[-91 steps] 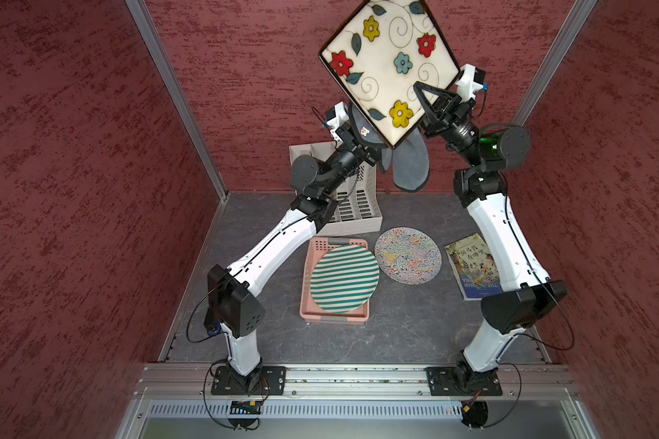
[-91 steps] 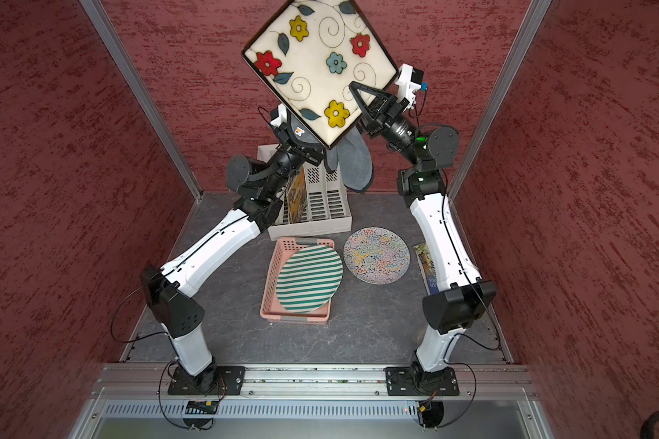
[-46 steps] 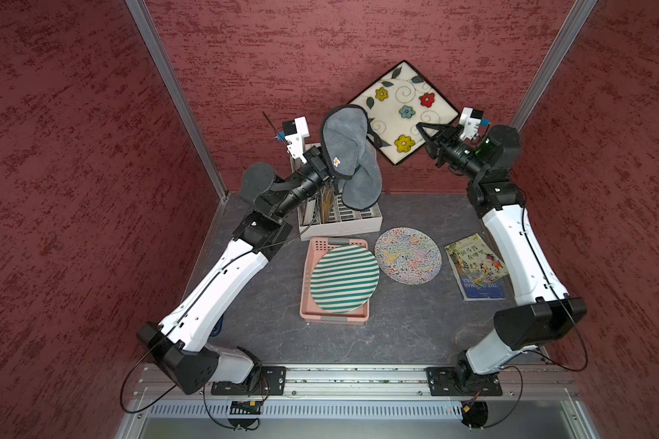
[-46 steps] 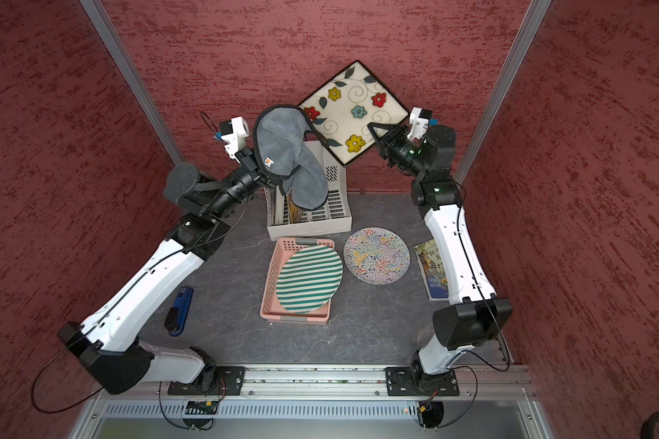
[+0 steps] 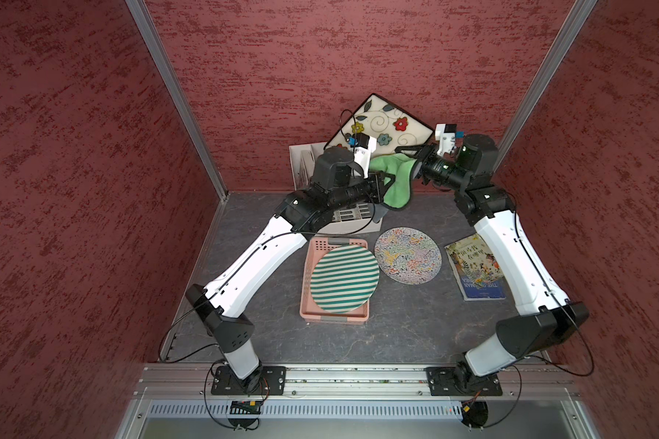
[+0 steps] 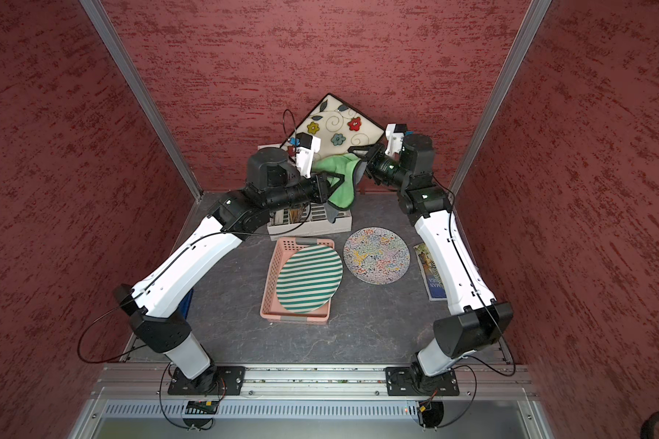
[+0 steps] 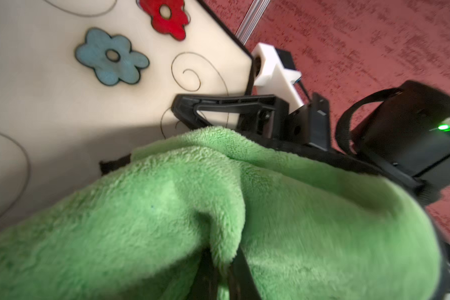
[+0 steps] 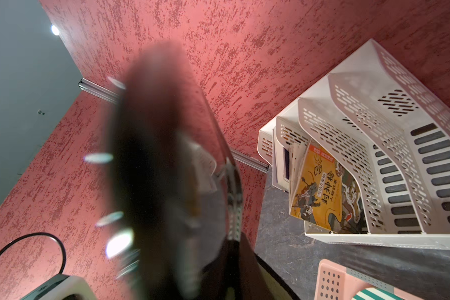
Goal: Wipe the wet plate dry
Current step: Wipe the plate with towel.
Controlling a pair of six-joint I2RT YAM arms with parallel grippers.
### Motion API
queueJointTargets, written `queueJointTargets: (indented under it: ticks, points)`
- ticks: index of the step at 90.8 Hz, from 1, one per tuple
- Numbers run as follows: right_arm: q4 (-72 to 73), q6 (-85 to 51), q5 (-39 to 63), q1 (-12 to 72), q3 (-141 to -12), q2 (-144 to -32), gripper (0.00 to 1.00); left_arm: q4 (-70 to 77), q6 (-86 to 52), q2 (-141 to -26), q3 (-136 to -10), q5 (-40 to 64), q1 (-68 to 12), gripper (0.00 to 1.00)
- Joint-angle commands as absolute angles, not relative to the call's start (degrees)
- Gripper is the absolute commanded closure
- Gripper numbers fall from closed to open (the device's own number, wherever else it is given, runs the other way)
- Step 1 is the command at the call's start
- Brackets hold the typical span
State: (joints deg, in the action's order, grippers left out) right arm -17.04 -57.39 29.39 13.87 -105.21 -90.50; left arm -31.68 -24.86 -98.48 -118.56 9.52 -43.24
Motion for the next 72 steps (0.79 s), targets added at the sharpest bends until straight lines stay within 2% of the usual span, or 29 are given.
queueJointTargets:
  ticks: [1, 12, 34, 40, 57, 72]
  points:
    - [-2.66, -60.67, 28.76, 14.33, -108.70, -86.14, 1.00, -37.96, -21.64, -98.50, -120.74, 0.85, -43.49, 1.00]
    - [-1.15, -60.67, 31.29, 14.34, -108.86, -85.68, 1.00, -40.36, -25.26, -96.84, -118.51, -7.23, -41.25, 1.00]
    - [2.99, -54.18, 42.47, 16.49, -96.40, -78.93, 1.00, -41.24, -26.40, -93.62, -116.51, -8.02, -32.74, 1.00]
    - [1.31, -50.86, 44.14, 18.45, -93.11, -76.90, 1.00, -39.43, -24.82, -93.06, -116.35, -4.21, -30.82, 1.00]
    - [2.39, -48.70, 46.83, 23.65, -88.01, -75.32, 1.00, -37.22, -18.42, -96.11, -120.50, 18.41, -30.15, 1.00]
    - [2.95, -51.84, 39.96, 21.02, -94.20, -78.82, 1.00, -42.22, -16.05, -98.89, -122.71, 21.09, -35.33, 1.00]
